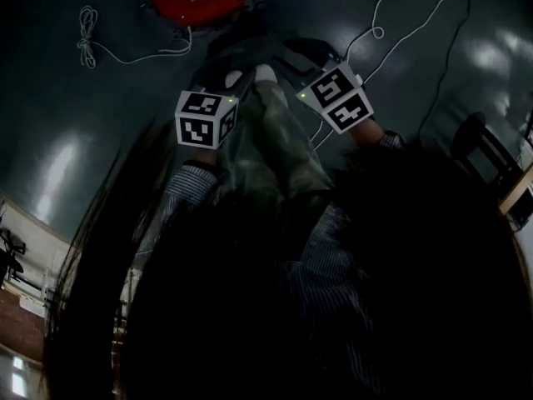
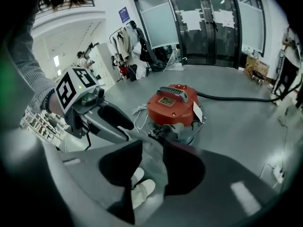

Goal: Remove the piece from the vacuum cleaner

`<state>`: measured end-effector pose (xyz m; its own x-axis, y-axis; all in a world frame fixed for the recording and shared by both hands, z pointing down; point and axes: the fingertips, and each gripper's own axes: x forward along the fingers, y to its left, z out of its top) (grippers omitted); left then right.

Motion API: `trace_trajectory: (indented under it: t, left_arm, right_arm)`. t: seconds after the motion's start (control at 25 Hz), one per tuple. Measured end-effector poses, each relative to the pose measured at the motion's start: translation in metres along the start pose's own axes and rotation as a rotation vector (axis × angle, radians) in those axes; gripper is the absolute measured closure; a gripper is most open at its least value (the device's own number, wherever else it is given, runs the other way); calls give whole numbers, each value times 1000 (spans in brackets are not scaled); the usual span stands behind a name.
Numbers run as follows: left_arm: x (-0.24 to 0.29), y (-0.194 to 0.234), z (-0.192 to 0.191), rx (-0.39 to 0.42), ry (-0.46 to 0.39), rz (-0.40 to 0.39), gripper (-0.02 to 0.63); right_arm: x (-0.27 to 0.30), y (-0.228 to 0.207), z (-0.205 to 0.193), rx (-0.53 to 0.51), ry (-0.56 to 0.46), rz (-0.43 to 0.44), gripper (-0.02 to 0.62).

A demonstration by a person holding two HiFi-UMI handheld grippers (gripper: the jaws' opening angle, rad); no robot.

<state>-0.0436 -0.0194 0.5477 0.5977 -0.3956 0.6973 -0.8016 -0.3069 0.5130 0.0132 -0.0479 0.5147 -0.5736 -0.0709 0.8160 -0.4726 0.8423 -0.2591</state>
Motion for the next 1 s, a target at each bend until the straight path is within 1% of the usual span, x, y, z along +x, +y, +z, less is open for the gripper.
trace_trajectory:
  t: [0.16, 0.28, 0.4, 0.56, 0.72, 0.84, 0.92, 1.0]
  left_arm:
    - [19, 26, -10, 28, 17, 47, 387]
    - [34, 43, -23, 52, 43, 68, 387]
    - [47, 57, -34, 102, 67, 84, 387]
    - [57, 68, -32, 179, 75, 110, 396]
    - [62, 72, -28, 242, 88, 114, 397]
    - [66, 73, -28, 286, 105, 111, 399]
    - [69, 73, -30, 330, 122, 108, 400]
    - [70, 73, -32, 363, 139, 106, 402]
  right_arm:
    - [26, -13, -16, -32, 29, -6, 465]
    - [46, -21, -32, -108, 82, -26, 454]
    - [61, -28, -39, -163, 111, -38, 453]
    - [79, -35, -48, -184, 123, -34, 453]
    - [87, -40, -62, -191, 156, -27, 453]
    - [91, -43, -66, -177, 156, -29, 477]
    - [93, -43, -67, -171, 153, -28, 514]
    - [94, -42, -66, -167, 152, -29, 535]
